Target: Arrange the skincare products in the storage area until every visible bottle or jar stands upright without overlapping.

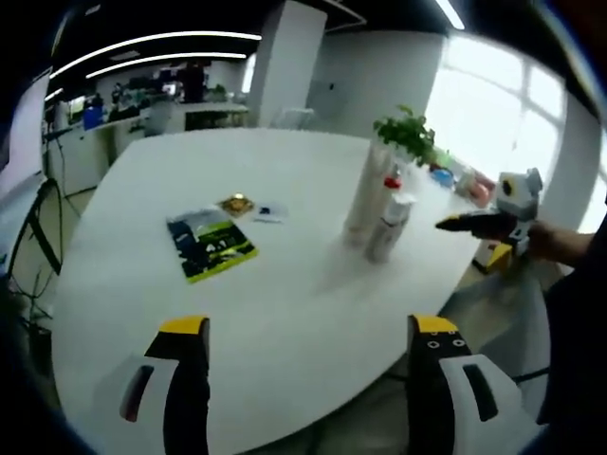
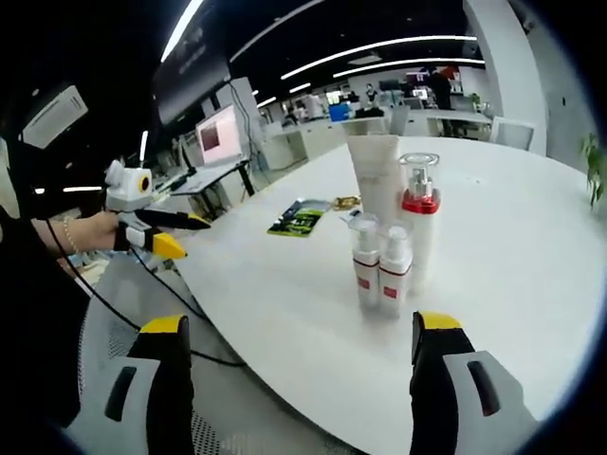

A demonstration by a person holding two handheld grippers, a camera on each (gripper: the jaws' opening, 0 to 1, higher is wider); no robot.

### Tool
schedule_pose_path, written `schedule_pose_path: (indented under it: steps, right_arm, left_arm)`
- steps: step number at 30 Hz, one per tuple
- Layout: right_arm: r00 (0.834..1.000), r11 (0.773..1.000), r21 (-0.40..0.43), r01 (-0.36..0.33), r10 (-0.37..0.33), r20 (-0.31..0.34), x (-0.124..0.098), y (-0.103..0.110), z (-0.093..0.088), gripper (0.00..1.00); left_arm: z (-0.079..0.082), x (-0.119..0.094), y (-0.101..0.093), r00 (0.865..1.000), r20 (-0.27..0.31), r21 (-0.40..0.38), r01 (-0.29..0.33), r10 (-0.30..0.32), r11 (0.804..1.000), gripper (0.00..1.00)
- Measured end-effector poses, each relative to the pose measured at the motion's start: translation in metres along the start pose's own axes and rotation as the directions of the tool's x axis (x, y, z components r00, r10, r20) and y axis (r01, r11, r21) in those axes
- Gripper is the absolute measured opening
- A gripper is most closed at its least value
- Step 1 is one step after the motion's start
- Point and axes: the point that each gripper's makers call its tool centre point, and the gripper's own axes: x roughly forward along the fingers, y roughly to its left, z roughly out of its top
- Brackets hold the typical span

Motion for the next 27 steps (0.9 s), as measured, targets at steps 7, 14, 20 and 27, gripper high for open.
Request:
schedule_pose_path:
  steps: [7,14,20,27]
  right_arm:
    - [1.000,1.000,0.008,-0.008,0.008,-0.005,0.000,0.001,-0.002,0.98]
    - [1.000,1.000,0.027,-0.003,0.003,0.008,0.000,0.000,-0.001,0.99]
    - [1.000,1.000,0.024,-0.007,0.007,0.002,-0.001,0.002,-0.003,0.99]
    - [1.000,0.999,0.034,0.000,0.000,0.001,-0.001,-0.001,-0.002,0.99]
  left_arm:
    - [0.009,0.010,0.008,0.999,-0.022,0.003,-0.035,0.035,0.999,0.76]
    - [0.016,0.022,0.011,0.997,-0.066,0.013,-0.044,0.045,0.999,0.80]
    - [0.020,0.031,0.016,0.995,-0.091,0.029,-0.047,0.049,0.998,0.81]
    - [0.021,0.045,0.025,0.986,-0.142,0.020,-0.082,0.084,0.996,0.83]
